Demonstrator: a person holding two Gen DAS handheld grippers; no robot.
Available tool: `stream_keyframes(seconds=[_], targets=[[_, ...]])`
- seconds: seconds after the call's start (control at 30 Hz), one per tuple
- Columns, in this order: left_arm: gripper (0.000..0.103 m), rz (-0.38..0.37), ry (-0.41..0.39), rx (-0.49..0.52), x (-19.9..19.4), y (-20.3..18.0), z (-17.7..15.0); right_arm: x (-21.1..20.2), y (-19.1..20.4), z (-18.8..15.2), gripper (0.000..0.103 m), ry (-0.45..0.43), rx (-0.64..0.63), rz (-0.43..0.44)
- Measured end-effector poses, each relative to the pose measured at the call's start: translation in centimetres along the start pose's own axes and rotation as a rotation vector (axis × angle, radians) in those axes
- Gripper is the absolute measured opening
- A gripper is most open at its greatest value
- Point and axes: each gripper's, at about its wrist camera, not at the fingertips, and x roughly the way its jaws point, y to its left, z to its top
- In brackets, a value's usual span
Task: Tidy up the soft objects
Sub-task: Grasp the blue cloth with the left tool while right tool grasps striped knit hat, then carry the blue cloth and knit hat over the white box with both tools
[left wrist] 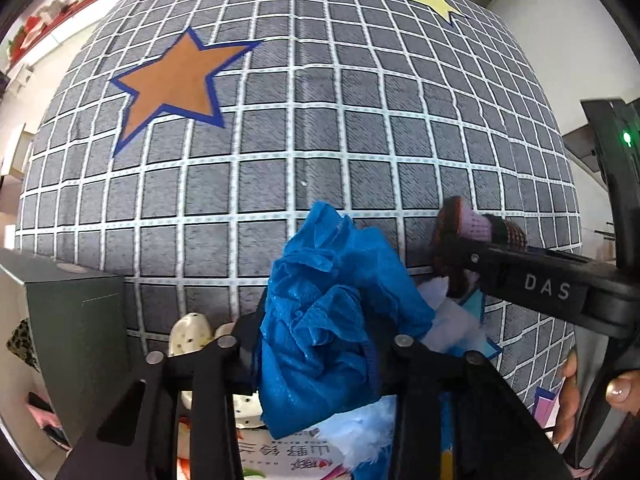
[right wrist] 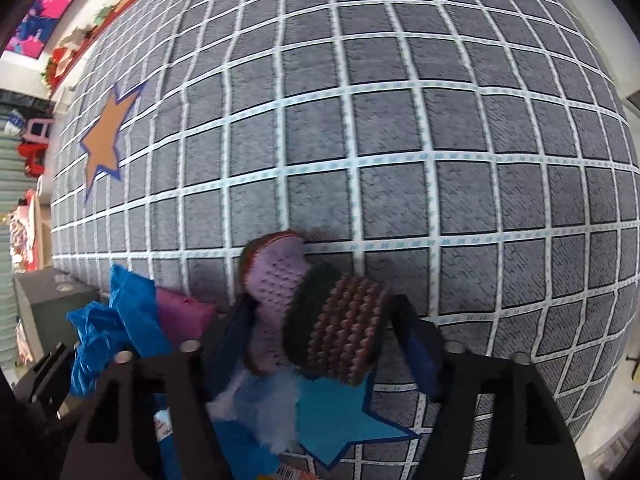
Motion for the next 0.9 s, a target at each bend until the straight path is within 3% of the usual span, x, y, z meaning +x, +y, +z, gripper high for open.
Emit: stream_keyframes(seconds=[0.13, 0.27, 0.47, 0.73, 0.9], targets=[[0.034, -0.013, -0.010, -0.037, -0.7, 1.5, 0.2, -0.3, 0.6, -0.4, 0.062, -0.020, 0.018, 0.001], [0.034, 0.005, -0.035, -0.005, -1.8, 2.4, -0.2, -1.2, 0.7, -0.8, 0.060, -0.036, 0.006, -0.020], [0.034, -0.019, -0.045, -0.021, -2.0, 0.1, -0.6, -3.1, -1.4, -0.9, 0.056, -0.070, 0.016, -0.040], [0.034, -0.008, -0.055, -0.015, -2.8, -0.2, -1.2, -5.3, -3.4, -0.8, 0.055, -0.088, 0.042, -0.052], [0.034, 0.019, -0.058, 0.005, -3.4, -0.7, -1.7, -6.5, -3.8, -2.7, 0.055, -0.104, 0.030, -0.059]])
